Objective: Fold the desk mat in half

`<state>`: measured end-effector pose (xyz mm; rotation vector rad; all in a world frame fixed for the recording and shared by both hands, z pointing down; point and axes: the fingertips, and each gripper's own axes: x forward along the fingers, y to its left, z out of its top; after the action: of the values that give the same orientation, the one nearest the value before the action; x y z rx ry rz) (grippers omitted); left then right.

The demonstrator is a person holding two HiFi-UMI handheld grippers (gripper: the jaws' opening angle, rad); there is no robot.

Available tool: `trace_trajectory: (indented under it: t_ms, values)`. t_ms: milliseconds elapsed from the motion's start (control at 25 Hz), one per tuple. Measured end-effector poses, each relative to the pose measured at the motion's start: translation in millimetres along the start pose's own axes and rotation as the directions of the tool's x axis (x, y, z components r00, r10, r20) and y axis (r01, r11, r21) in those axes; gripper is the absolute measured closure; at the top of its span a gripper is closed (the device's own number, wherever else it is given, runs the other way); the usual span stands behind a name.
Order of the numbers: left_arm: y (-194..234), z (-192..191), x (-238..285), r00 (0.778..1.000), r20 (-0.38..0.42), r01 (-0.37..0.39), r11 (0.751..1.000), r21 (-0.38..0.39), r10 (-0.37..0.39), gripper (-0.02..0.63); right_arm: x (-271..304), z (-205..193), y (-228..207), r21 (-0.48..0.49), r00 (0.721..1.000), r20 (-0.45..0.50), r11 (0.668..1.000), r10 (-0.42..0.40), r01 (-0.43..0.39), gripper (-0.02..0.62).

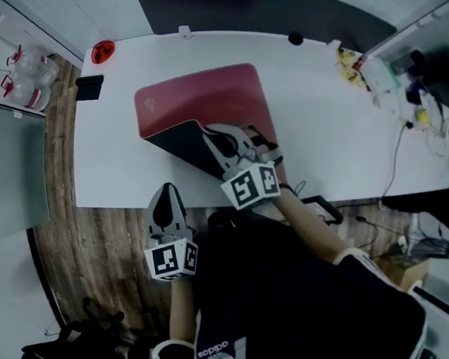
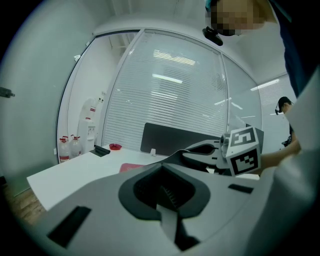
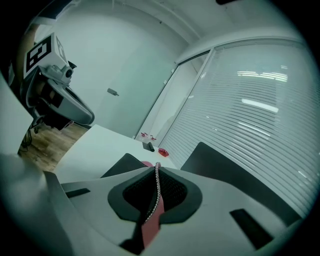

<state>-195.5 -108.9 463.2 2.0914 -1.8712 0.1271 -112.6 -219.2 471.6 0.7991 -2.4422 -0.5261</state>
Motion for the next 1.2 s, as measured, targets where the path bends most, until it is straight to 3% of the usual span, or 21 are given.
trace_trajectory:
  t_ms: [400, 1200]
  values:
    - [-6, 2, 25, 0.999, -0.012, -0.031, 1.0, -0.007, 0.031, 0.603, 18, -19, -50, -0.002, 1.0, 0.008, 1.0, -0.011, 0.011, 0.577]
    - [2, 8, 69, 0.998, -0.044, -0.056, 0.998, -0.021, 0.055, 0.603, 61, -69, -105, 0.01, 0.998, -0.06, 1.0, -0.029, 0.03, 0.577]
